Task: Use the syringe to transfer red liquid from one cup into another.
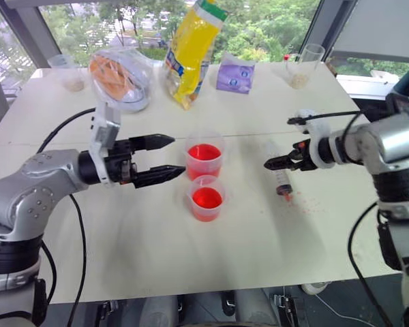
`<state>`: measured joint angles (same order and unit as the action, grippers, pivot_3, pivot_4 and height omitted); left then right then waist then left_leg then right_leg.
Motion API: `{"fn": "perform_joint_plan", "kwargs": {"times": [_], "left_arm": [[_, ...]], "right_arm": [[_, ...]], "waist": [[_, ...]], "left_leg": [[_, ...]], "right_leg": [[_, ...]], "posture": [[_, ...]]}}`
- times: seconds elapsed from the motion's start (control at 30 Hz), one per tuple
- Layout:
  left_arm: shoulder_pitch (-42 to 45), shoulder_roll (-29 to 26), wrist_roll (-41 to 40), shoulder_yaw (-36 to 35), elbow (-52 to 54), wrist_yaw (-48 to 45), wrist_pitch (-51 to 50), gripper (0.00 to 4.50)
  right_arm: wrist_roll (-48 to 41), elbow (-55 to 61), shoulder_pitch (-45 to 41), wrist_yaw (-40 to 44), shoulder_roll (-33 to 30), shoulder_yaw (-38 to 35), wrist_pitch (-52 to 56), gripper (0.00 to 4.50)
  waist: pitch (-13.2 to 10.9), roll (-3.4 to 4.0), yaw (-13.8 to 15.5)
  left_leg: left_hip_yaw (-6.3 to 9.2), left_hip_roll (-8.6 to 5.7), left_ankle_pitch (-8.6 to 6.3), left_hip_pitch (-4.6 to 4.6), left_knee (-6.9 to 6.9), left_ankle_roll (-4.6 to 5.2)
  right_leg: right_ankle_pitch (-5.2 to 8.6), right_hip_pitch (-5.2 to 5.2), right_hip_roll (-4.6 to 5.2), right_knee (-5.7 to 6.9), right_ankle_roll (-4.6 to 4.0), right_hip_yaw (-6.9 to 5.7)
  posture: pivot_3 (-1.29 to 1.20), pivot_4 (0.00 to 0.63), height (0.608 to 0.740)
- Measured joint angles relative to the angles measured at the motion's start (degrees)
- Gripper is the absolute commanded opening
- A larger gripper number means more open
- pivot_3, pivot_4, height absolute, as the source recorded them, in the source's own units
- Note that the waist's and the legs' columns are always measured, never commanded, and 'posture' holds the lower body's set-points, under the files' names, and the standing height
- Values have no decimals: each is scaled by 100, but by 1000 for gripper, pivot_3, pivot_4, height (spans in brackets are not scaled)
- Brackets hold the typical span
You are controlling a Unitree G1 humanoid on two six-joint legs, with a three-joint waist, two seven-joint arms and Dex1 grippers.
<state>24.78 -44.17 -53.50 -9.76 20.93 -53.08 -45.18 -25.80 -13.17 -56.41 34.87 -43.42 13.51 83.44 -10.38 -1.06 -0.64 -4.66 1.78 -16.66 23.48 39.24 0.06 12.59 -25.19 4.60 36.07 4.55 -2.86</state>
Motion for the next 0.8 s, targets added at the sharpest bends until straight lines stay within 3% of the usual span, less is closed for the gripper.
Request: {"fn": "perform_joint_plan", "kwargs": {"times": [0.23, 0.43, 0.63, 0.67, 0.8], "left_arm": [[-212, 90, 52, -22, 228, 158, 87, 4500], [-294, 159, 61, -36, 300, 319, 128, 4500], [-380, 171, 65, -36, 406, 361, 182, 4500], [-379, 171, 68, -36, 406, 359, 184, 4500], [-373, 154, 80, -36, 402, 352, 185, 4500]], "right_arm": [[674, -1162, -336, -149, 575, 589, -311, 4448], [1031, -1800, -621, -94, 882, 672, -615, 4448], [1399, -2365, -862, -77, 1129, 651, -809, 1552], [1438, -2371, -869, -57, 1148, 649, -806, 1358], [1489, -2297, -856, 2, 1150, 585, -652, 1358]], "waist": [[0, 0, -13], [0, 0, -19], [1, -1, -47], [2, -1, -51], [2, -1, -47]], "left_leg": [[0, 1, -1, 0, -1, 1], [0, 1, 0, -6, -1, 0], [0, 2, 1, -9, -1, -1], [0, 3, 1, -10, -1, -1], [0, 3, 1, -9, -1, -1]], "right_leg": [[0, -1, 0, 1, 0, 0], [-1, 4, 0, 3, 1, 0], [-1, 5, -2, 4, 0, 1], [-1, 5, -3, 4, 0, 1], [-1, 5, -2, 5, 0, 0]], "posture": [[0, 150, 740], [0, 150, 740], [0, 150, 740], [0, 150, 740], [0, 150, 740]]}}
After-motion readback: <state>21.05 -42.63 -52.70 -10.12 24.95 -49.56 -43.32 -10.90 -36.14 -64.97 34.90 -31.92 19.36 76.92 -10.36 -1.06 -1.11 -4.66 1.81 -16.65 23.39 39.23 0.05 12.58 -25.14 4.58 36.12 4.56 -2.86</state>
